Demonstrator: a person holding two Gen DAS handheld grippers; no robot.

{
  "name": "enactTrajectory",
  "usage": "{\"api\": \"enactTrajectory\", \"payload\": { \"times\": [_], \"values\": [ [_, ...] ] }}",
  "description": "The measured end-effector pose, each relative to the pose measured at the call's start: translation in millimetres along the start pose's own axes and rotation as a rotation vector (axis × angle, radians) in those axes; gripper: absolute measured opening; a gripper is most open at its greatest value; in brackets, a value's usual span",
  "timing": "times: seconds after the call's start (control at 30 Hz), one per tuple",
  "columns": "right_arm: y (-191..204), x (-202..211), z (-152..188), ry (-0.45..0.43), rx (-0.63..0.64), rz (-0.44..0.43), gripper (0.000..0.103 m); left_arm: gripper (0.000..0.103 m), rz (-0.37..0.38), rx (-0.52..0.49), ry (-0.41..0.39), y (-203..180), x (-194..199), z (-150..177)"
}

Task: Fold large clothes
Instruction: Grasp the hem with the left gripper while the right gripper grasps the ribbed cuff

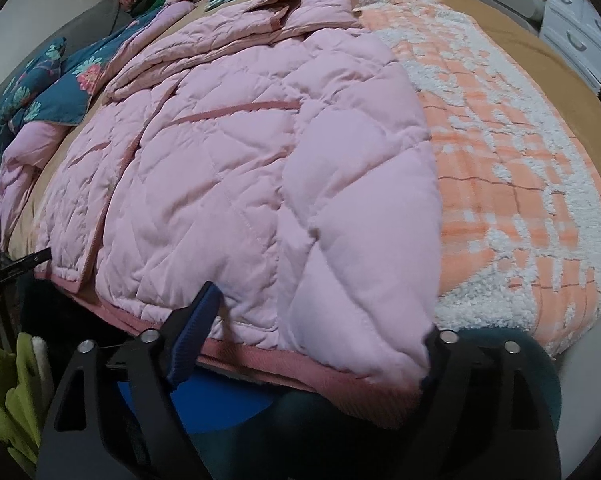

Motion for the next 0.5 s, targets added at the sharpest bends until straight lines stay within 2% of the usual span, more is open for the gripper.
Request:
{"api": "enactTrajectory", "payload": {
  "times": [0.07,0.1,0.13,0.17,0.2,0.3,0.4,0.5],
  "values": [
    [4.0,-3.3,0.8,0.007,0.019,0.018,0.089,0.059,-0.01,-0.014,-0.009,-3.1,1.7,-0.7],
    [4.3,-2.9,0.9,0.001,0.018,0.017,0.084,0.055,-0.011,-0.02,-0.018,-4.0,4.4,-0.8],
    [4.4,-0.7,0.6,-0.011,0.015,0.003,0.077,0.039,-0.009,-0.027,-0.031,-5.3,8.3,-1.4],
    [4.1,2.6,0.2,-0.027,0.011,-0.009,0.057,0.022,0.018,-0.034,-0.036,-7.5,10.5,-3.0],
    [3.4,9.2,0.0,-0.061,0.008,-0.015,0.045,0.02,0.026,-0.034,-0.048,-10.6,15.1,-4.5],
    [7.5,30.2,-0.4,-0.164,0.024,-0.025,0.022,0.012,-0.007,-0.079,-0.08,-23.8,23.9,-9.6],
    [8.5,52.8,-6.6,-0.253,0.019,-0.055,0.016,0.009,0.021,-0.094,-0.108,-32.5,36.8,-18.9],
    [10.9,71.3,-17.3,-0.316,0.02,-0.082,0.015,0.008,0.038,-0.125,-0.151,-42.5,57.7,-31.3]
  ]
}}
Point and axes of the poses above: each gripper's, at about its wrist camera, not at the fingertips, and x roughly against the way its jaws point, y to its left, z to its underside, the point moved 6 cm from there along -x, roughly the way its jaws point, and after that the axes turned 12 degrees about y, right-handed, at the moved point
